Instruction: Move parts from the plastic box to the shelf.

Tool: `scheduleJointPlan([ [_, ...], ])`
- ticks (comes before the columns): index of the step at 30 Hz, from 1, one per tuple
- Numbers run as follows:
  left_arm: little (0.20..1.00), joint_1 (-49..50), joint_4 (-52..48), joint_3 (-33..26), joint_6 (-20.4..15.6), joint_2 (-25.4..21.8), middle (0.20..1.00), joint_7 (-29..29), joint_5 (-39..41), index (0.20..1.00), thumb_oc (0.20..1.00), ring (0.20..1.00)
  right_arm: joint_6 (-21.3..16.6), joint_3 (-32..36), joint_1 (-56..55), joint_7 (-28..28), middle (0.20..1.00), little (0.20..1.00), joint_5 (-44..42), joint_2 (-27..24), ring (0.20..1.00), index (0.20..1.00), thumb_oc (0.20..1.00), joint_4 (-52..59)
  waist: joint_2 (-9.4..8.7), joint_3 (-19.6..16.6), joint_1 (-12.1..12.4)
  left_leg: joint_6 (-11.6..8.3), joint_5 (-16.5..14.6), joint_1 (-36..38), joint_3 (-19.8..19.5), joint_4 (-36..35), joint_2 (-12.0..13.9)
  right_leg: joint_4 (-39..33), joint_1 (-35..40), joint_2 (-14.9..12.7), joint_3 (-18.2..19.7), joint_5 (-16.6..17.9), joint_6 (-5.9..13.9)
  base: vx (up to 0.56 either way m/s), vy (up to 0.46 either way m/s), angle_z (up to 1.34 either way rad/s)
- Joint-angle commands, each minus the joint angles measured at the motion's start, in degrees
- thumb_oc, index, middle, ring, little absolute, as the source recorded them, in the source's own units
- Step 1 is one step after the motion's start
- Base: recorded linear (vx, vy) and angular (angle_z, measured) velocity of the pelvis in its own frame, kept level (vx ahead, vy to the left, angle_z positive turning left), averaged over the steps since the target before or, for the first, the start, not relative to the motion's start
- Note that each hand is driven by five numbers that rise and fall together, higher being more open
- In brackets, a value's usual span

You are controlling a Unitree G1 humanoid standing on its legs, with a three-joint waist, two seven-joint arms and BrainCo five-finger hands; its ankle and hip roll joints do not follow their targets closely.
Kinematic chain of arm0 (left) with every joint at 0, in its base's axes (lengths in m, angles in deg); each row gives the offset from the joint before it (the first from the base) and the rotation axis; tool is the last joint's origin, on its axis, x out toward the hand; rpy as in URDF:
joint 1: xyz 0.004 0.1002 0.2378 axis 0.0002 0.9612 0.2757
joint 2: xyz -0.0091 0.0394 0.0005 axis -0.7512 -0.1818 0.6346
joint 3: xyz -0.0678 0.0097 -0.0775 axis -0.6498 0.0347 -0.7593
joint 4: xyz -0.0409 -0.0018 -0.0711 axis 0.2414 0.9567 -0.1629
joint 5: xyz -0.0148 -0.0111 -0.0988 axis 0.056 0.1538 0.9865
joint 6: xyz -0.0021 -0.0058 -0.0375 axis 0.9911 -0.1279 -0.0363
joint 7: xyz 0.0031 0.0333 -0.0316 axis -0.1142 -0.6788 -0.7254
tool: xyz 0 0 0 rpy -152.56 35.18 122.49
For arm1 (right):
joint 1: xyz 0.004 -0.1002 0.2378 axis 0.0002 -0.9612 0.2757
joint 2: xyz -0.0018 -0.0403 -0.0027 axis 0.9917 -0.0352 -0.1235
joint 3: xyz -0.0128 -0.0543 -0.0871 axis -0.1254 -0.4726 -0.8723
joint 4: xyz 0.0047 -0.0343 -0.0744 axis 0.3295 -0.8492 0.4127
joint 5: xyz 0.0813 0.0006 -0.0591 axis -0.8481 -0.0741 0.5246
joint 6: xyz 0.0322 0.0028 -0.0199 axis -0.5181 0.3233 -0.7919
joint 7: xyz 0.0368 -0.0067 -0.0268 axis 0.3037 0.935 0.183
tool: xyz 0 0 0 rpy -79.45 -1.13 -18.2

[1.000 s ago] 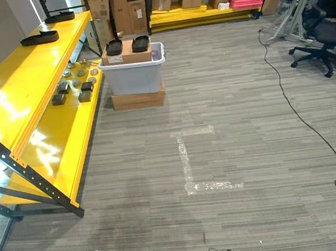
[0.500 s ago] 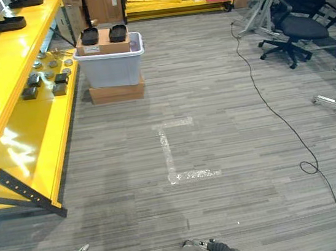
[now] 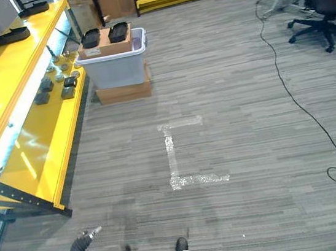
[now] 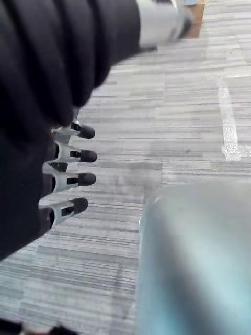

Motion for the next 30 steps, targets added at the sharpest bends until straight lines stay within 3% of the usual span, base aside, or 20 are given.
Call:
scheduleJointPlan([
  [1,1.000,-1.0,3.3,1.8,-0.2,-0.8,1.000,1.3,-1.4,1.000,1.000,1.000,-1.3,-0.2,1.8,-0.9,1.000,1.000,-1.0,-1.6,1.000,1.000,1.000,1.8,0.83,1.8,1.3,4.78,-1.0,6.5,1.0,-13.0,-2.4,0.2,3.2,-1.4,1.6,-1.0,5.09,0.31,-0.007,-0.30],
  [3,1.000,-0.3,5.8,1.6,0.3,-0.9,1.000,1.3,-2.8,1.000,1.000,1.000,-1.9,-1.7,3.5,-1.0,1.000,1.000,-0.8,-1.7,1.000,1.000,1.000,3.5,1.67,1.7,3.2,4.51,3.8,5.2,-3.0,-21.4,-3.5,0.2,4.9,0.2,3.4,-2.9,5.23,0.37,-0.012,-0.28],
  [7,1.000,0.9,7.7,1.1,0.9,-1.2,1.000,1.0,-4.1,1.000,1.000,1.000,-2.1,-2.1,4.7,-0.8,1.000,1.000,-0.7,-1.3,1.000,1.000,1.000,4.2,2.13,0.9,3.8,4.17,5.8,5.8,-1.4,-23.5,-3.1,0.2,6.5,1.2,4.6,-4.1,5.31,0.24,0.026,-0.53],
  [10,1.000,2.0,7.7,0.4,1.1,-1.5,1.000,1.0,-4.7,1.000,1.000,1.000,-1.8,-2.1,3.8,-0.5,1.000,1.000,-0.2,0.1,1.000,1.000,1.000,3.3,1.67,-1.1,4.3,5.73,4.9,7.6,0.1,-23.3,-3.3,0.4,9.4,0.9,4.6,-6.0,5.34,0.41,0.127,-0.16],
  [14,1.000,1.4,7.5,0.7,1.3,-2.1,1.000,0.9,-5.5,1.000,1.000,1.000,-1.3,-2.0,3.0,-0.2,1.000,1.000,0.4,1.5,1.000,1.000,1.000,2.1,0.49,-2.3,4.4,7.52,2.2,8.8,0.9,-21.7,-4.1,7.1,8.7,-1.0,5.3,-6.8,6.86,0.22,0.123,-0.04],
  [16,1.000,0.3,6.4,1.4,1.3,-2.6,1.000,1.0,-6.0,1.000,1.000,1.000,-0.9,-2.0,2.3,0.5,1.000,1.000,1.4,2.2,1.000,1.000,1.000,1.1,0.23,-2.4,4.0,9.03,0.2,10.4,1.3,-21.3,-4.8,16.5,5.1,-2.3,5.5,-4.5,9.02,0.27,0.255,-0.08],
  [17,1.000,-1.3,4.9,2.5,1.3,-3.3,1.000,1.0,-7.0,1.000,1.000,1.000,-0.7,-2.5,2.6,0.4,1.000,1.000,2.9,2.3,1.000,1.000,1.000,1.1,0.40,-1.0,3.0,10.66,-1.2,12.3,1.0,-21.0,-5.9,27.6,0.1,-4.4,6.9,2.6,11.79,0.18,0.244,0.01],
  [18,1.000,-1.3,4.9,2.5,1.3,-3.3,1.000,1.0,-7.0,1.000,1.000,1.000,-0.7,-2.5,2.6,0.4,1.000,1.000,2.9,2.3,1.000,1.000,1.000,1.1,0.49,-1.1,3.1,10.65,-1.2,12.1,1.1,-21.0,-5.8,27.5,-0.1,-4.2,6.9,2.7,11.76,0.16,0.223,0.15],
  [19,1.000,-2.3,4.3,2.9,1.3,-3.8,1.000,1.3,-7.4,1.000,1.000,1.000,-0.7,-2.9,2.8,0.1,1.000,1.000,2.8,2.6,1.000,1.000,1.000,1.6,0.97,-0.1,2.3,11.09,-1.5,13.1,0.7,-21.1,-5.5,32.5,-2.3,-3.9,7.9,4.3,12.10,0.19,0.150,0.26],
  [20,1.000,-3.2,3.9,3.0,1.4,-4.6,1.000,1.8,-7.5,1.000,1.000,1.000,-0.9,-2.6,3.2,-0.1,1.000,1.000,2.2,2.8,1.000,1.000,1.000,2.5,2.42,1.1,1.5,11.39,-2.2,15.3,0.3,-21.9,-4.4,36.6,-6.5,-4.5,6.9,3.9,11.46,0.30,0.176,0.20],
  [22,1.000,-3.4,4.1,3.0,1.5,-4.9,1.000,1.9,-7.6,1.000,1.000,1.000,-0.8,-2.4,3.1,-0.1,1.000,1.000,2.1,2.9,1.000,1.000,1.000,2.7,2.79,1.3,1.3,11.32,-2.5,17.0,0.5,-23.1,-4.4,34.4,-7.4,-6.2,4.6,2.5,10.79,0.25,0.067,0.08],
  [25,1.000,-3.6,4.7,2.6,1.3,-5.7,1.000,2.3,-7.8,1.000,1.000,1.000,-0.8,-2.8,2.8,-0.4,1.000,1.000,3.7,2.7,1.000,1.000,1.000,3.7,2.97,1.0,0.9,9.65,-4.3,20.3,1.5,-25.5,-3.8,18.1,-7.5,-9.1,-2.5,1.4,9.70,0.36,-0.064,-0.11],
  [27,1.000,-4.3,5.6,2.8,1.3,-6.5,1.000,2.6,-8.8,1.000,1.000,1.000,-0.8,-3.1,3.2,-0.7,1.000,1.000,3.8,2.3,1.000,1.000,1.000,3.1,2.09,1.2,-1.0,8.64,-6.4,23.2,0.2,-26.3,-4.2,7.2,-9.6,-5.2,3.8,4.3,10.03,0.51,-0.155,-0.40],
  [30,1.000,-4.7,6.3,2.2,1.5,-6.5,1.000,2.9,-8.7,1.000,1.000,1.000,-0.6,-3.0,3.2,-0.8,1.000,1.000,4.4,2.0,1.000,1.000,1.000,2.8,2.06,0.9,-1.7,7.90,-7.4,25.0,-0.6,-26.7,-3.5,5.0,-11.2,-5.1,6.0,6.2,10.68,0.34,-0.142,0.15],
])
